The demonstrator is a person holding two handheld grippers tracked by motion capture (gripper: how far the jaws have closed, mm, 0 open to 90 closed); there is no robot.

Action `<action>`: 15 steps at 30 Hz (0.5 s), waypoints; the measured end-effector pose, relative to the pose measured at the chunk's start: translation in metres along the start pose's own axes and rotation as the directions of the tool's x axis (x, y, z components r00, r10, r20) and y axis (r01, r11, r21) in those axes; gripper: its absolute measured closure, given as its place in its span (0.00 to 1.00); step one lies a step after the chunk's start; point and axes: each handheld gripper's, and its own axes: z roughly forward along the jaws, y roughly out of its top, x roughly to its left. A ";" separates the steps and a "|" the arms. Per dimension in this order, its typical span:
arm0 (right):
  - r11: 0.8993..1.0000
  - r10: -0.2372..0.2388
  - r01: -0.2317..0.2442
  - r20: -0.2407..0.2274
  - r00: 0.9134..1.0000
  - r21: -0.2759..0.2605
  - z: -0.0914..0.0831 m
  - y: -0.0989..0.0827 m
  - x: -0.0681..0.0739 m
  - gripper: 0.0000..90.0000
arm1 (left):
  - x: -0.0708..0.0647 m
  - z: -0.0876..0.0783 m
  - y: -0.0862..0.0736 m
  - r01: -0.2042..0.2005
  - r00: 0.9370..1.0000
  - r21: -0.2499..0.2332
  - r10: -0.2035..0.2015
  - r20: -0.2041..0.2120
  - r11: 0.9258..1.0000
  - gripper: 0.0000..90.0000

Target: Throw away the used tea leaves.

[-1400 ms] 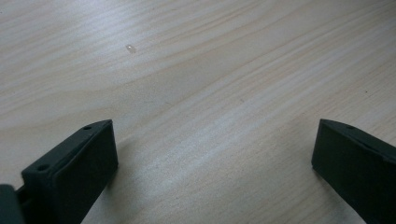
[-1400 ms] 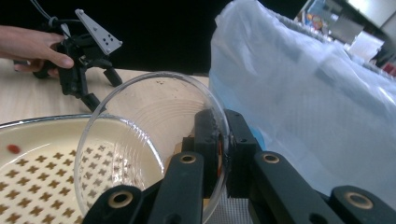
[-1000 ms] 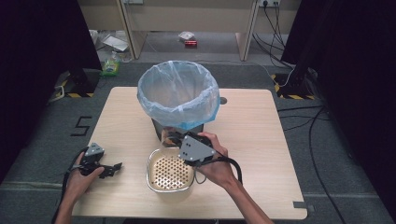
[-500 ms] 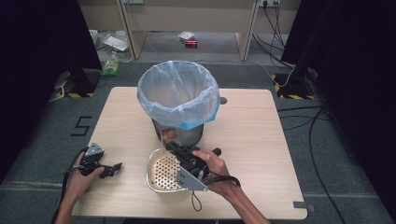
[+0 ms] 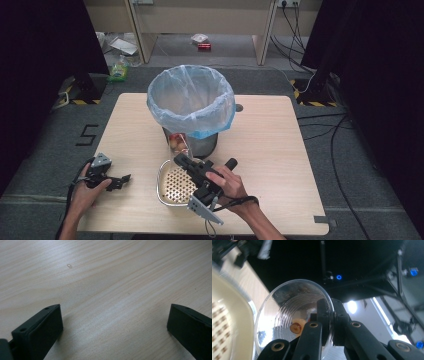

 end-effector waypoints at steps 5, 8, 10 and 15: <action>0.996 -0.091 0.091 -0.016 0.996 0.016 0.004 -0.002 0.016 0.97 | 0.000 0.000 0.000 0.000 1.000 0.000 0.000 0.000 1.000 0.00; 0.989 -0.149 0.148 0.013 0.989 0.020 0.004 -0.001 0.019 0.97 | 0.000 0.000 0.000 0.000 1.000 0.000 0.000 0.000 1.000 0.00; 0.986 -0.164 0.163 0.022 0.986 0.018 0.004 -0.002 0.020 0.97 | 0.000 0.000 0.000 0.000 1.000 0.000 0.000 0.000 1.000 0.00; 0.982 -0.185 0.184 0.037 0.982 0.034 0.001 -0.002 0.024 0.98 | 0.000 0.000 0.000 0.000 1.000 0.000 0.000 0.000 1.000 0.00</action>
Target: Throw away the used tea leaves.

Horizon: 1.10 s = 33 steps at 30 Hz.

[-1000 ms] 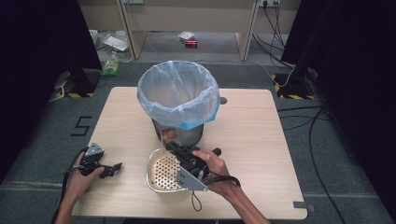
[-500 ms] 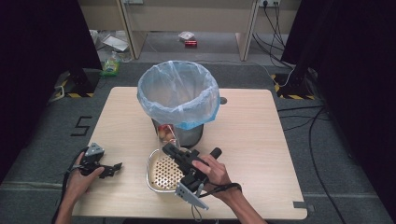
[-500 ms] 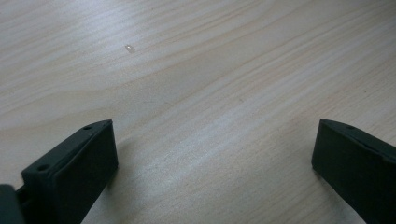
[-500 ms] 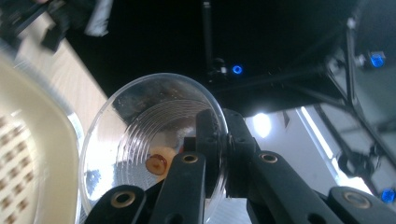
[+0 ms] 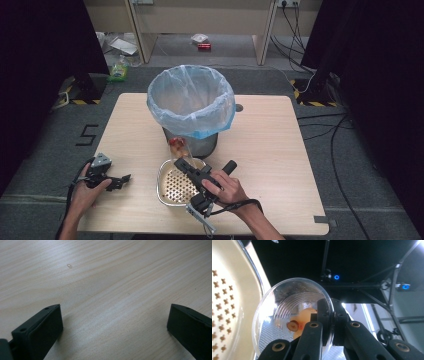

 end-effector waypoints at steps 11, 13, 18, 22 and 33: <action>0.998 -0.058 0.059 0.043 0.997 -0.006 -0.001 0.006 0.006 0.98 | 0.000 0.000 0.000 0.000 1.000 0.003 0.000 0.001 1.000 0.00; 0.994 -0.104 0.104 0.021 0.994 -0.014 0.001 0.009 0.009 0.98 | 0.000 0.000 0.000 0.000 1.000 0.001 0.000 0.000 1.000 0.00; 0.995 -0.101 0.101 0.058 0.993 -0.009 0.000 0.008 0.007 0.98 | 0.000 0.000 0.000 -0.001 1.000 0.000 0.001 0.000 1.000 0.00; 0.994 -0.107 0.108 0.082 0.991 -0.003 -0.001 0.006 0.008 0.98 | 0.000 0.000 0.000 0.001 1.000 0.000 -0.001 0.000 1.000 0.00; 0.997 -0.077 0.077 0.110 0.991 0.003 0.001 0.008 0.000 0.98 | 0.000 0.000 0.000 -0.001 1.000 0.000 0.001 0.000 1.000 0.00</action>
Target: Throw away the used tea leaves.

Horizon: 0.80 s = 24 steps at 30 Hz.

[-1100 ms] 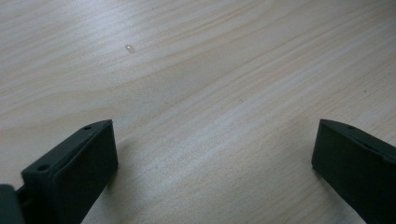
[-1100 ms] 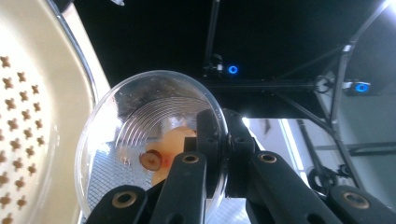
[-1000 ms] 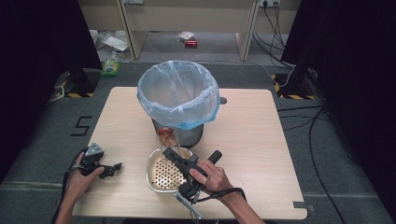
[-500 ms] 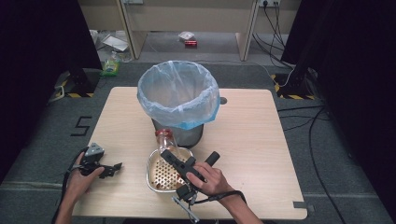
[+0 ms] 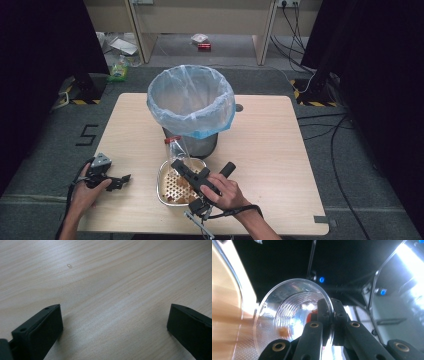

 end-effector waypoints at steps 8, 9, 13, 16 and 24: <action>1.000 0.013 -0.013 -0.044 0.999 0.014 0.002 0.003 -0.004 0.98 | 0.000 0.000 0.000 -0.001 1.000 0.001 0.001 0.000 1.000 0.00; 0.999 0.043 -0.043 -0.058 0.997 0.012 0.003 0.003 -0.006 0.98 | 0.000 0.000 0.000 -0.001 1.000 0.001 0.001 0.000 1.000 0.00; 0.964 0.265 -0.261 -0.124 0.956 0.051 0.001 0.003 -0.023 0.97 | 0.000 0.000 0.000 -0.001 1.000 0.000 0.001 0.000 1.000 0.00; 0.915 0.404 -0.393 -0.187 0.896 0.092 0.002 -0.002 -0.033 0.97 | 0.000 0.000 0.000 0.000 1.000 0.000 0.000 0.000 1.000 0.00; 0.744 0.669 -0.635 -0.241 0.703 0.209 -0.001 -0.018 -0.049 0.97 | 0.000 0.000 0.000 0.000 1.000 0.001 0.000 0.000 1.000 0.00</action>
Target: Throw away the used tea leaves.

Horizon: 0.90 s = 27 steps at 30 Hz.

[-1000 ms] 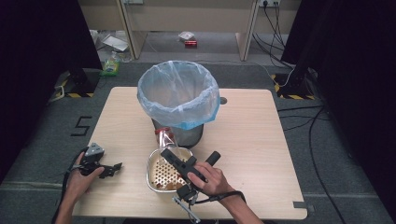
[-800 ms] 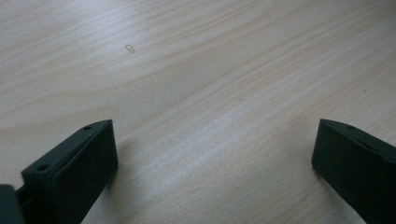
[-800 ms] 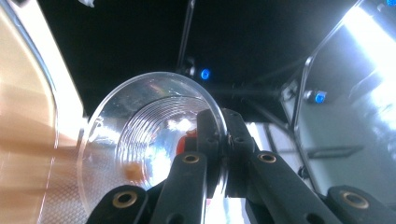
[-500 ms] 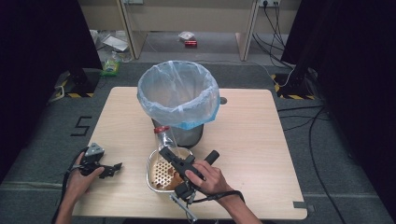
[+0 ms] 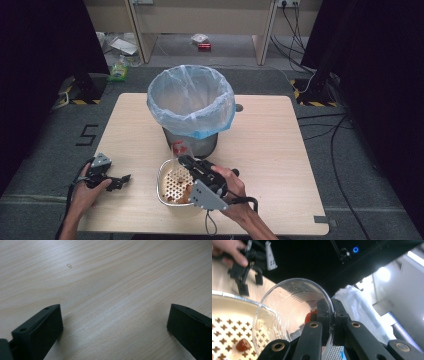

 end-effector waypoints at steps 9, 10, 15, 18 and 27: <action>0.976 0.216 -0.217 -0.060 0.975 -0.008 -0.014 0.004 -0.033 0.97 | 0.000 0.000 0.000 0.000 1.000 0.001 0.000 0.000 1.000 0.00; 0.971 0.236 -0.237 -0.075 0.969 -0.005 -0.014 0.005 -0.035 0.97 | 0.000 0.000 0.000 0.000 1.000 0.001 0.000 0.000 1.000 0.00; 0.950 0.310 -0.312 -0.115 0.944 0.000 -0.017 0.009 -0.049 0.97 | 0.000 0.000 0.000 0.000 1.000 0.001 0.000 0.000 1.000 0.00; 0.937 0.347 -0.350 -0.136 0.928 0.009 -0.019 0.012 -0.061 0.97 | 0.000 0.000 0.000 0.000 1.000 0.001 0.000 0.000 1.000 0.00; 0.923 0.383 -0.384 -0.174 0.907 0.026 -0.019 0.024 -0.083 0.97 | 0.000 0.000 0.000 0.000 1.000 0.001 0.000 0.000 1.000 0.00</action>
